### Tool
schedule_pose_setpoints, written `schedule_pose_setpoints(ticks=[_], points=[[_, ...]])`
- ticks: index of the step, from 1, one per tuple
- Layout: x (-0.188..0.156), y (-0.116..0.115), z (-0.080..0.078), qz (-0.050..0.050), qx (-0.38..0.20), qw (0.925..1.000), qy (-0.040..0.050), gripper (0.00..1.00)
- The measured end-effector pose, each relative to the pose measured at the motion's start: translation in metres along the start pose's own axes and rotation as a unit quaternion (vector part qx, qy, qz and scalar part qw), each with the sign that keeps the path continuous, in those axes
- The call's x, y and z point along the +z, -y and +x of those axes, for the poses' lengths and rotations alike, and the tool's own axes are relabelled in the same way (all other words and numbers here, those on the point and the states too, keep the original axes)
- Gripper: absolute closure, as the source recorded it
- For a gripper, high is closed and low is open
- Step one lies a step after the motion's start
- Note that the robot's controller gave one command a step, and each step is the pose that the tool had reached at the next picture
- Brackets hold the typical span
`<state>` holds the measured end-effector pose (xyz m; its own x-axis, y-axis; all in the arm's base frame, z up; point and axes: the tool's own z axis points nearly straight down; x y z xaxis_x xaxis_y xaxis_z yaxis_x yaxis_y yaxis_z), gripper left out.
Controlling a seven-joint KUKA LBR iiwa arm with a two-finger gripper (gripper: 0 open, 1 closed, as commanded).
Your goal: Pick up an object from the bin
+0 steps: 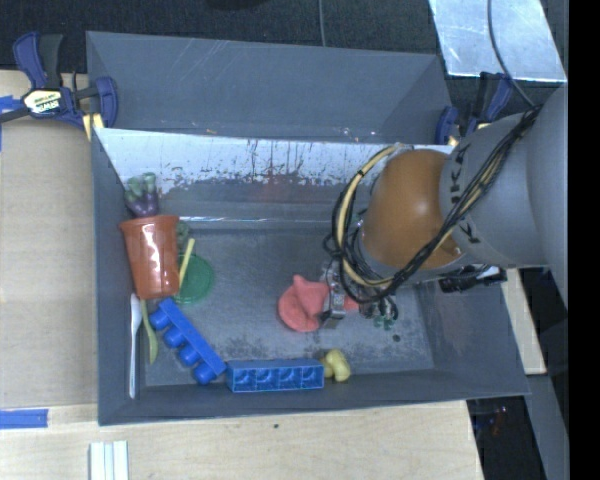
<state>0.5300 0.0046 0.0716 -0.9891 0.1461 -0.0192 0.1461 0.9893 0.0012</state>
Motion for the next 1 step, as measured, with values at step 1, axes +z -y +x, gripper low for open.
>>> schedule_pose_setpoints(ticks=[1], points=[[-0.0002, 0.0, 0.0, 0.0, 0.0, 1.0, 0.0001, 1.0]])
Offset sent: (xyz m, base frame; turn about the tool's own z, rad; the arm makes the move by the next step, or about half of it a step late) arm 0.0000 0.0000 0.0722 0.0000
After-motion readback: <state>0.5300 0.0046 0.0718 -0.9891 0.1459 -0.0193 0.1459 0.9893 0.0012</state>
